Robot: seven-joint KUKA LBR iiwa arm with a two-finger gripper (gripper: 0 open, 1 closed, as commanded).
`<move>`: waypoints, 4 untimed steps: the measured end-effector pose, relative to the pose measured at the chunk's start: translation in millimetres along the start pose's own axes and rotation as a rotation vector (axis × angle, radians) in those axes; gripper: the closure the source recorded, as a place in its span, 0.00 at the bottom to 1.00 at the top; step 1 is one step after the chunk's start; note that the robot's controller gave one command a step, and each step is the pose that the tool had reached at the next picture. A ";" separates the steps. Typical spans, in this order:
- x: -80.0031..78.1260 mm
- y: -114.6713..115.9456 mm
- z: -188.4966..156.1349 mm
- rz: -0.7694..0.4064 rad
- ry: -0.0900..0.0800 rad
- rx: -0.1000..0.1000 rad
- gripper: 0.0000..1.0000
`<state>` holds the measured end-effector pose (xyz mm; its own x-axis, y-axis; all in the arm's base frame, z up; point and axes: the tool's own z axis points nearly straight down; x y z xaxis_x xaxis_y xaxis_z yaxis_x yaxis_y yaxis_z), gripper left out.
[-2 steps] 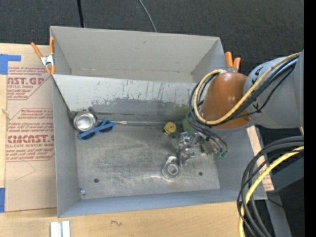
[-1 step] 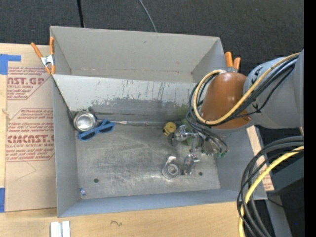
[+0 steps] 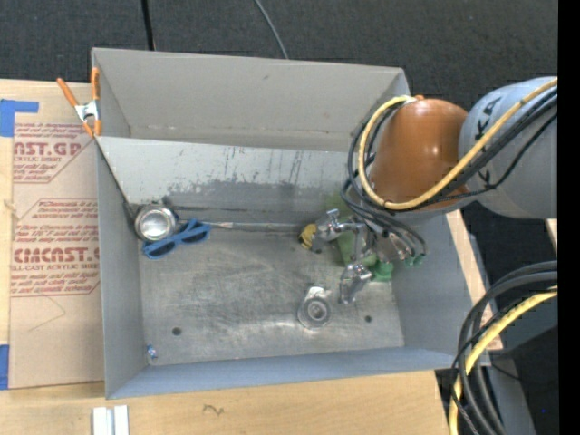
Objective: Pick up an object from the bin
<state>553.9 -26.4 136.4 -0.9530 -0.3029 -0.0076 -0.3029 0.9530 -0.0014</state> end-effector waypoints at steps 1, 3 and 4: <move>38.9 7.7 66.1 -0.017 0.001 -0.002 0.00; 26.0 67.6 58.1 -0.492 -0.038 0.018 1.00; 0.9 25.3 -99.0 -0.597 -0.003 0.003 1.00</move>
Offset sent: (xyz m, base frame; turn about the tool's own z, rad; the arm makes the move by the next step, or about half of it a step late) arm -0.0394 -0.0059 -0.0659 -0.0178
